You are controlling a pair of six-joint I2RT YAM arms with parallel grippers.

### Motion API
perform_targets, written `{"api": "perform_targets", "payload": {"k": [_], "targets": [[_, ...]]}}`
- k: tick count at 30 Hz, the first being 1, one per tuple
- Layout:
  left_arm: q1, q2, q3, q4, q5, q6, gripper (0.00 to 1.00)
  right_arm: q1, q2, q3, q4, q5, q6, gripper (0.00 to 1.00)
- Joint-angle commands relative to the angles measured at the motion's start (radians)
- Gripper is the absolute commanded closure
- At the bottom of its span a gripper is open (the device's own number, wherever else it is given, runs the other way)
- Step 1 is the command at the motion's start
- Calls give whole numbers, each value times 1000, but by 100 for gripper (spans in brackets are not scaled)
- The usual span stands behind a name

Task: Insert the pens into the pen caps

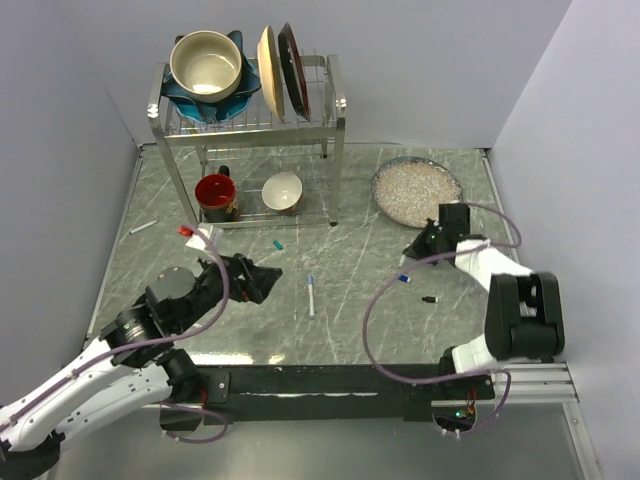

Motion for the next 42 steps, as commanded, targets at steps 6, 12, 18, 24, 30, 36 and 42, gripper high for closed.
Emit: {"api": "perform_targets", "payload": {"k": [6, 12, 18, 24, 30, 36, 42], "targets": [[-3, 354, 63, 262, 144, -34, 14, 394, -359, -133, 275, -55, 394, 100], [-3, 455, 51, 412, 245, -11, 18, 528, -474, -143, 306, 36, 474, 100], [-3, 490, 51, 478, 276, 0, 19, 592, -519, -153, 327, 51, 503, 100], [-3, 556, 80, 466, 322, -6, 22, 626, -552, -158, 343, 79, 525, 100], [-3, 587, 80, 503, 379, -14, 26, 649, -569, -164, 352, 97, 532, 100], [-3, 610, 97, 518, 397, -15, 32, 671, -597, -183, 360, 115, 534, 100], [-3, 631, 107, 543, 435, -32, 49, 706, -603, -192, 350, 140, 517, 100]]}}
